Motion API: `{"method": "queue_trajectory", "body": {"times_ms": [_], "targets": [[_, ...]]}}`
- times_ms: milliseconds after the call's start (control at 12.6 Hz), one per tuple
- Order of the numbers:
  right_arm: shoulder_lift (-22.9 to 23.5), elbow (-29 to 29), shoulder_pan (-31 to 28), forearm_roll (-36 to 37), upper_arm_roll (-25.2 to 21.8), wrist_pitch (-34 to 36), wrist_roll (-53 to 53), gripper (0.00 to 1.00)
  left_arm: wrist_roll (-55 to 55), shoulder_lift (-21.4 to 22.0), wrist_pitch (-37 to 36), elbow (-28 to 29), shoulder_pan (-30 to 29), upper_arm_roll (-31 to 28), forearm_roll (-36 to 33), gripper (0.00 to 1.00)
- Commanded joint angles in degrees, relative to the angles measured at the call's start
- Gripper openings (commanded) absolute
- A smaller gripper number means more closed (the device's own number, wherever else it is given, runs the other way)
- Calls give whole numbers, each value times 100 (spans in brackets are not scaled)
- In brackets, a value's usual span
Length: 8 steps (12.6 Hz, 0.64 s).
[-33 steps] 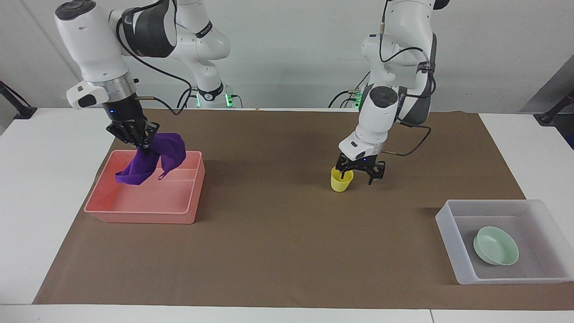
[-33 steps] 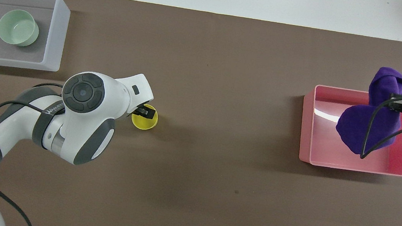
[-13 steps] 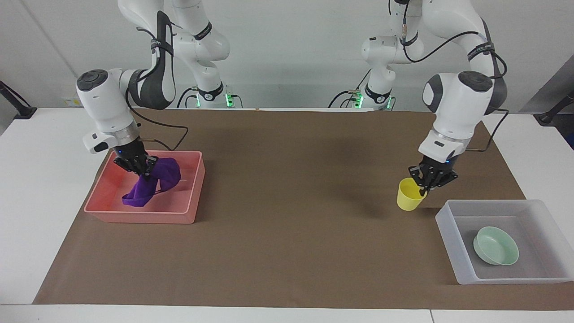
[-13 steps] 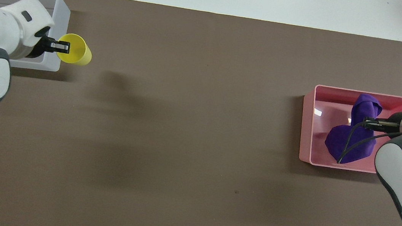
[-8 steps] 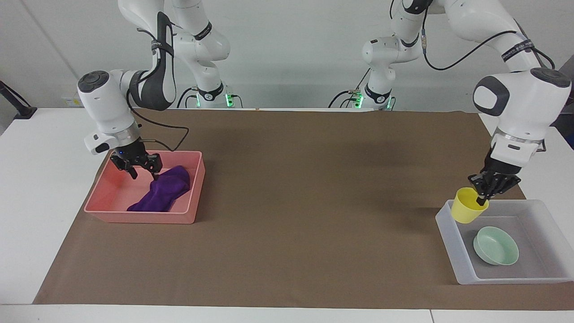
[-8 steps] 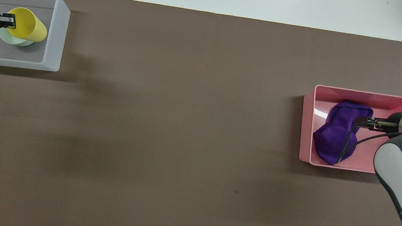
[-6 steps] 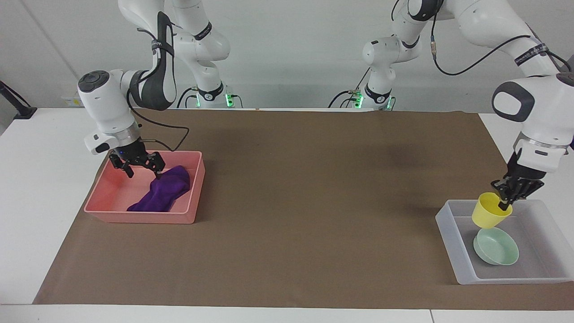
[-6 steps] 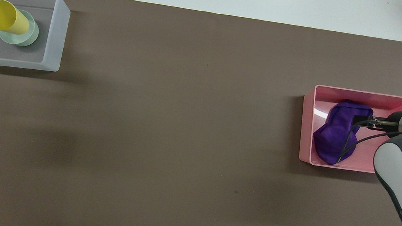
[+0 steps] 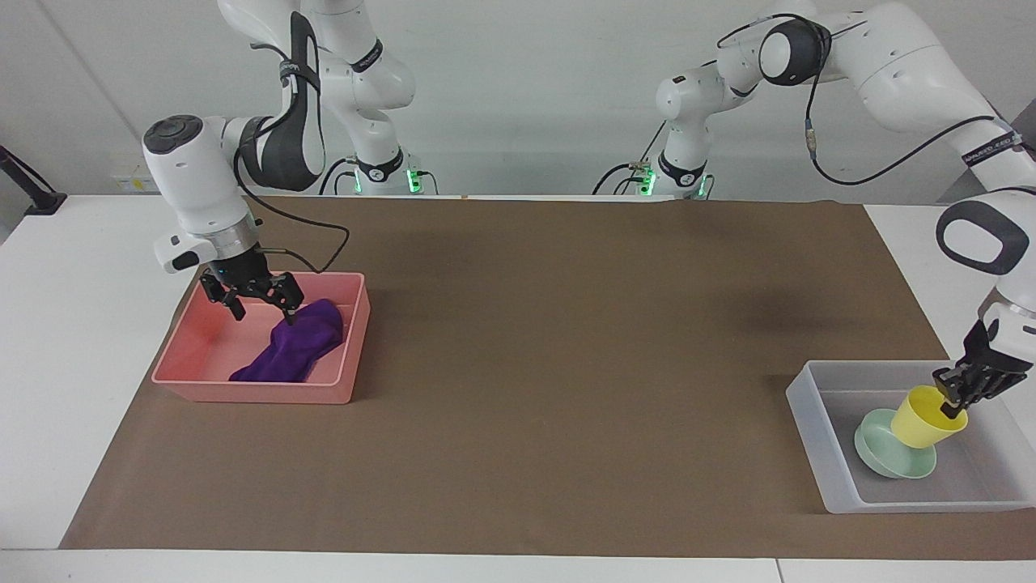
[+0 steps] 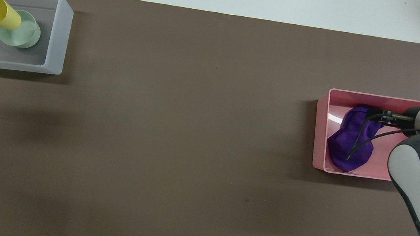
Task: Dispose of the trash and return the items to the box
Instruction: 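Drop the yellow cup into the green bowl while the right gripper releases the cloth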
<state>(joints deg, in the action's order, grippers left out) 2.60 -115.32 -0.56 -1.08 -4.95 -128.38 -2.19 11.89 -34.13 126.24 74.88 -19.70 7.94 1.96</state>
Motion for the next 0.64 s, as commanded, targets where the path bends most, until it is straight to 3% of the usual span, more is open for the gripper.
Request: {"method": "queue_trajectory", "body": {"times_ms": [0,318,556], "targets": [[-127,115,283,213,12,295,-613,100,182,-270,-55,-334,-157,181,86,0],[-233,351,487,363,29,663,-985,100,305,-305,-108,-194,-289,164,68,0],[-242,1220,487,363,73,1751,-976,100,314,-244,-152,52,-280,164,85,0]]}}
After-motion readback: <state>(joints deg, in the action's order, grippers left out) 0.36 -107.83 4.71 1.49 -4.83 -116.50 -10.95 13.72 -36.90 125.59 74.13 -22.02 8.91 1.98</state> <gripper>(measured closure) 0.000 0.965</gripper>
